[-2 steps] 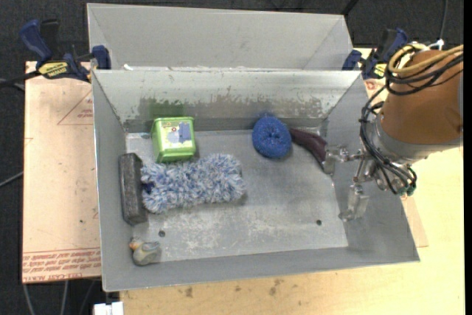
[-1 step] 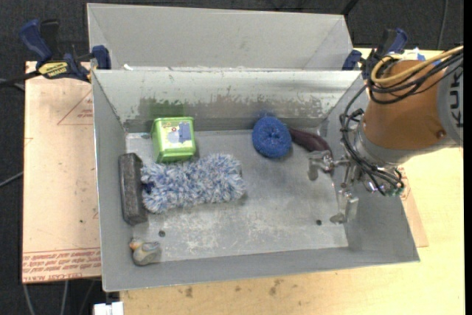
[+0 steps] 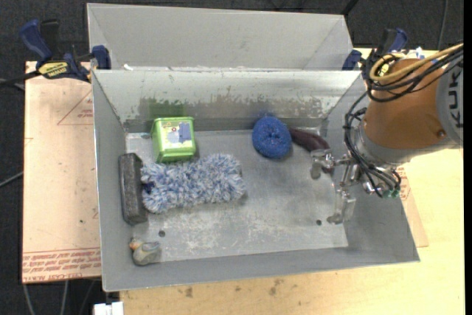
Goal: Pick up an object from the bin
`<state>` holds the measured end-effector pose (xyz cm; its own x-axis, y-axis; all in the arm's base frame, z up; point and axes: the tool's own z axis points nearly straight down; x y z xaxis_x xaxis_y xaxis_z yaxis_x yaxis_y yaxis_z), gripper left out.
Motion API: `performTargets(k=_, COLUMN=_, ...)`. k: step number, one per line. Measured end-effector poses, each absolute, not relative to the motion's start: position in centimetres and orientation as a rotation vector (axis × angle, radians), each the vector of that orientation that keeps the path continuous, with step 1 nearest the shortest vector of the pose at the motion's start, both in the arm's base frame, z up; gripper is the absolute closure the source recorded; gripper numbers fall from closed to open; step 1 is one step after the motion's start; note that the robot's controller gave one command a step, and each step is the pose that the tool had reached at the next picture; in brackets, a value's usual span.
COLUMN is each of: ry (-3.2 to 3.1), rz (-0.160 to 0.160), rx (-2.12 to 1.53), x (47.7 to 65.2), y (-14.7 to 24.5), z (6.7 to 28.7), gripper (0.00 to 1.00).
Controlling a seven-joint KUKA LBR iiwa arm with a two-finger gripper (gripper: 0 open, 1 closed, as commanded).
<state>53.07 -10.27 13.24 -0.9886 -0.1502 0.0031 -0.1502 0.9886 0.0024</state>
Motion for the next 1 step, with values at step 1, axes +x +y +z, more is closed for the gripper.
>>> performTargets(k=1, ry=-3.115, rz=0.003, rx=0.438, x=57.4, y=-6.27, z=13.05, gripper=0.0)
